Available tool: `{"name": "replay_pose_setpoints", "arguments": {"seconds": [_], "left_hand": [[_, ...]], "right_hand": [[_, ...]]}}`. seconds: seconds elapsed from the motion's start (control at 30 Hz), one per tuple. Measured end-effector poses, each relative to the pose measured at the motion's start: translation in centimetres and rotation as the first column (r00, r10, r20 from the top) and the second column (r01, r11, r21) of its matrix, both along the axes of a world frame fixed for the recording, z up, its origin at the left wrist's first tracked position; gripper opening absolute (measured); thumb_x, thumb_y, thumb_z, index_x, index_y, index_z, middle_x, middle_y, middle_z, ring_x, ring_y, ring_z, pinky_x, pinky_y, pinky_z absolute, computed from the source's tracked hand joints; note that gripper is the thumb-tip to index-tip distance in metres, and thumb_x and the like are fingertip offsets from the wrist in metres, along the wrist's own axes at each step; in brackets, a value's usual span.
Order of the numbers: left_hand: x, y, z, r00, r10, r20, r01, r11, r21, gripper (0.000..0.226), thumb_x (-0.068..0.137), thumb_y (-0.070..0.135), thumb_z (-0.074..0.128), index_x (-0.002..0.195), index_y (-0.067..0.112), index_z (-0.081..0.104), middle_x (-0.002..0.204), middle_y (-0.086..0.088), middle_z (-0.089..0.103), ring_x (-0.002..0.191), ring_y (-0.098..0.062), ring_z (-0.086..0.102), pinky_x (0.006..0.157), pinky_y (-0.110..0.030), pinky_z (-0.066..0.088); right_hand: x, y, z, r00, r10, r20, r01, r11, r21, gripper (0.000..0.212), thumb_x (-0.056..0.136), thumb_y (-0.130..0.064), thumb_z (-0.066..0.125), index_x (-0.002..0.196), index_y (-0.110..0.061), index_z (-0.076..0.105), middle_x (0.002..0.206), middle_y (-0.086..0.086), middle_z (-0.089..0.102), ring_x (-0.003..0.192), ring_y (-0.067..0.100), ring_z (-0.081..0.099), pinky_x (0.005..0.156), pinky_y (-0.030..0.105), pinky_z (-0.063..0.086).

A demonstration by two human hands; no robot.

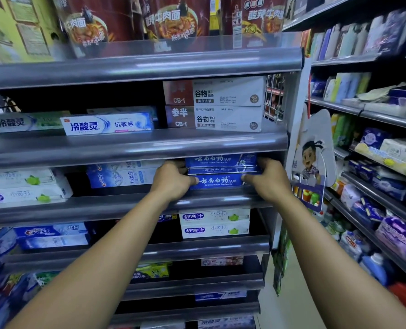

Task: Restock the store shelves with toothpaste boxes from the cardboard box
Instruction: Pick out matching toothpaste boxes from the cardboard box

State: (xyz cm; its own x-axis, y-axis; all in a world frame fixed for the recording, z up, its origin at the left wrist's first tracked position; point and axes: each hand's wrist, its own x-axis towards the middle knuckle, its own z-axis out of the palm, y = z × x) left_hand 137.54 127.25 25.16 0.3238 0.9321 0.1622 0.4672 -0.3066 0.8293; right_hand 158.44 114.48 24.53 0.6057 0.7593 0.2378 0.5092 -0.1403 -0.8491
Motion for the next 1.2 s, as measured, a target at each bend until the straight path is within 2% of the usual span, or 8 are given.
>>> {"name": "replay_pose_setpoints", "arguments": {"seconds": [0.13,0.23,0.4,0.5,0.6,0.87,1.03,1.2], "left_hand": [[-0.1,0.1,-0.1,1.0,0.001,0.017,-0.001,1.0,-0.013,0.072,0.075,0.022,0.091,0.139,0.013,0.059,0.137,-0.002,0.066,0.12,-0.021,0.064,0.104,-0.037,0.05],[-0.1,0.0,-0.1,1.0,0.012,0.027,-0.012,1.0,-0.012,0.07,0.074,0.022,0.091,0.137,0.014,0.061,0.134,-0.001,0.068,0.116,-0.021,0.065,0.099,-0.034,0.051],[-0.1,-0.2,-0.1,0.999,0.013,0.043,-0.013,1.0,-0.008,0.068,0.076,0.022,0.09,0.137,0.016,0.061,0.133,0.0,0.068,0.114,-0.02,0.065,0.096,-0.033,0.051],[-0.2,-0.2,-0.1,0.999,0.003,0.038,-0.003,1.0,-0.012,0.072,0.077,0.022,0.09,0.141,0.015,0.059,0.135,0.0,0.067,0.116,-0.02,0.065,0.096,-0.032,0.05],[-0.2,-0.3,-0.1,1.0,0.0,0.025,0.0,1.0,-0.001,0.07,0.077,0.021,0.089,0.139,0.015,0.059,0.135,-0.001,0.067,0.115,-0.02,0.065,0.096,-0.032,0.05],[-0.6,-0.4,-0.4,0.999,-0.028,0.016,0.028,0.999,0.026,0.06,0.079,0.017,0.086,0.135,0.015,0.064,0.133,0.001,0.069,0.114,-0.013,0.063,0.095,-0.026,0.046],[-0.6,-0.5,-0.3,0.999,-0.042,-0.031,0.043,0.998,0.04,0.059,0.081,0.018,0.083,0.137,0.015,0.063,0.136,0.001,0.067,0.126,-0.02,0.062,0.108,-0.037,0.048],[-2.8,-2.3,-1.4,0.998,-0.002,-0.067,0.019,0.966,0.259,0.068,0.084,0.031,0.075,0.147,0.023,0.051,0.145,0.005,0.06,0.13,-0.021,0.059,0.111,-0.039,0.046]], "right_hand": [[0.5,0.4,-0.3,0.995,0.01,-0.096,0.0,0.995,0.1,0.027,0.089,-0.023,0.075,0.115,-0.018,0.073,0.109,-0.002,0.075,0.1,0.024,0.07,0.094,0.043,0.054],[0.3,1.1,-0.3,0.982,-0.149,-0.12,0.166,0.976,0.141,0.025,0.095,-0.024,0.067,0.116,-0.014,0.074,0.111,0.007,0.075,0.101,0.032,0.068,0.092,0.042,0.053],[-0.5,2.1,0.0,0.933,-0.338,-0.123,0.351,0.93,0.112,0.017,0.094,-0.023,0.066,0.106,-0.018,0.077,0.104,0.009,0.076,0.075,0.024,0.055,0.072,0.029,0.041],[-0.8,2.1,0.2,0.929,-0.356,-0.099,0.365,0.925,0.102,0.018,0.096,-0.025,0.064,0.107,-0.021,0.078,0.101,0.006,0.075,0.064,0.014,0.047,0.064,0.026,0.034],[-1.1,1.5,-0.1,0.954,-0.291,-0.077,0.299,0.946,0.129,0.019,0.093,-0.02,0.06,0.105,-0.015,0.074,0.086,0.004,0.067,0.07,0.019,0.057,0.058,0.026,0.033],[-1.5,0.0,-1.6,0.983,-0.179,0.046,0.173,0.979,0.109,0.051,0.088,-0.016,0.065,0.139,-0.017,0.061,0.123,0.003,0.072,0.091,0.013,0.057,0.081,0.024,0.041],[-1.8,0.1,-1.5,0.982,-0.182,0.041,0.179,0.981,0.077,0.054,0.091,-0.018,0.064,0.145,-0.017,0.055,0.133,0.006,0.067,0.116,0.028,0.063,0.088,0.026,0.041],[-4.5,-1.9,-2.6,0.915,-0.237,0.327,0.157,0.955,0.254,0.054,0.093,-0.013,0.064,0.145,-0.006,0.051,0.14,0.014,0.06,0.132,0.036,0.051,0.118,0.043,0.035]]}}
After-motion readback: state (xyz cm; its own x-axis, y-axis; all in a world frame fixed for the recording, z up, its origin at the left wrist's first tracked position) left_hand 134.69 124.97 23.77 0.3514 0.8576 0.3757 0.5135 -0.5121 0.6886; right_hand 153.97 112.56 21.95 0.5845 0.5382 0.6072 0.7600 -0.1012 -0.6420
